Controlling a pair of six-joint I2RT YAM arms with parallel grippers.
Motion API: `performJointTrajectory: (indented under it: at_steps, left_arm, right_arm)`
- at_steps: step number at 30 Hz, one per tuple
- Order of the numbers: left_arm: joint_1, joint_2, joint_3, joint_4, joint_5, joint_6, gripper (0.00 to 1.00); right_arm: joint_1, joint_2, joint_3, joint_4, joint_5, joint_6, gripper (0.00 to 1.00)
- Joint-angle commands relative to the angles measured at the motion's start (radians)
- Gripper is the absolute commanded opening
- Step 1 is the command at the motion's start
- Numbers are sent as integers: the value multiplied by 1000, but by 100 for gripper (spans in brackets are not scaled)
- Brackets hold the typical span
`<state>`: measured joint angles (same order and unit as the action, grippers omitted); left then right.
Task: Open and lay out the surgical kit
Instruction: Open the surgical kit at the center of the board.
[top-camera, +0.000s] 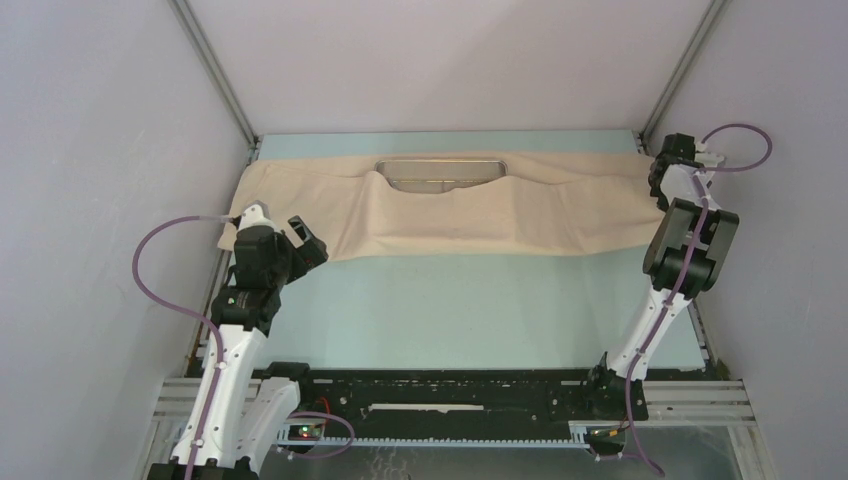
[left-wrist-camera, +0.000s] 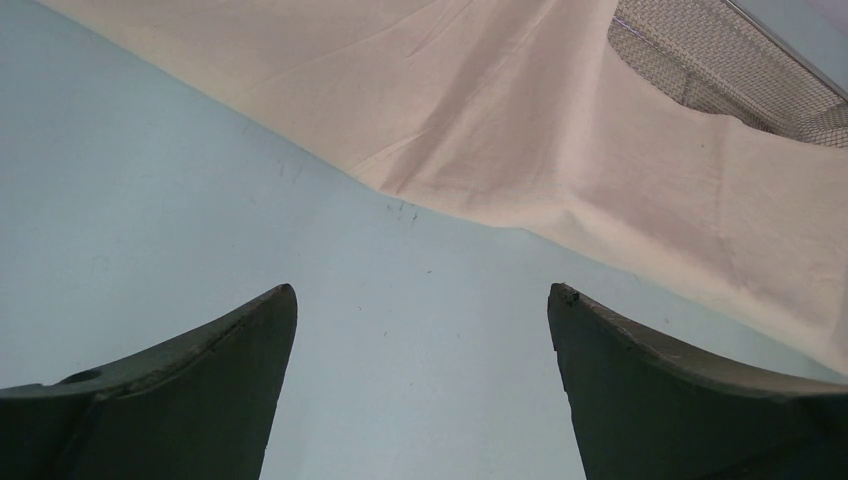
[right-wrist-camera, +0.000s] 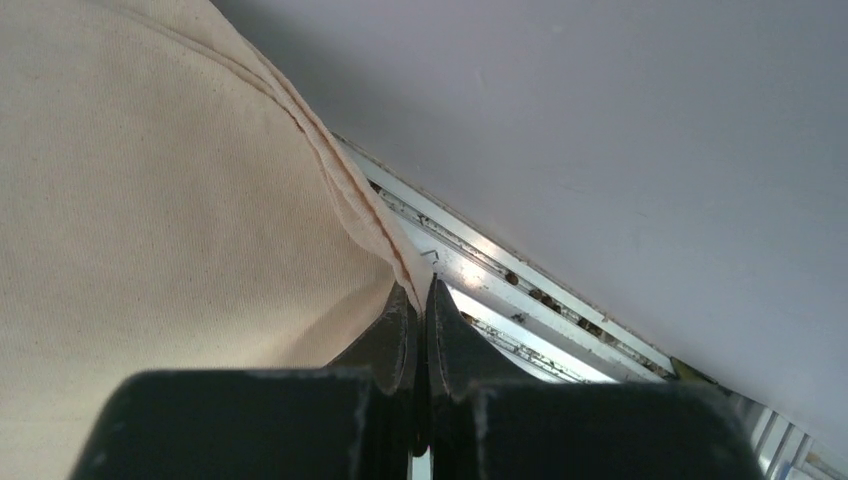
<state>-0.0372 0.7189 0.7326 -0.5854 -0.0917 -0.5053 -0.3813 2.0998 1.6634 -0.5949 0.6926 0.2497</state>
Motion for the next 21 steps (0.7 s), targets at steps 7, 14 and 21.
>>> performJointTrajectory:
  at_steps: [7,14,21]
  left_arm:
    - [-3,-8,-19,35,19,-1,100]
    - [-3,11,-5,32,39,-21,100]
    - [-3,46,42,30,49,-49,100]
  right_arm:
    - [-37,-1,76,-49,24,28,0]
    - [-45,21,116,-115,16,84,45]
    - [-29,-48,118,-157,-61,191,100]
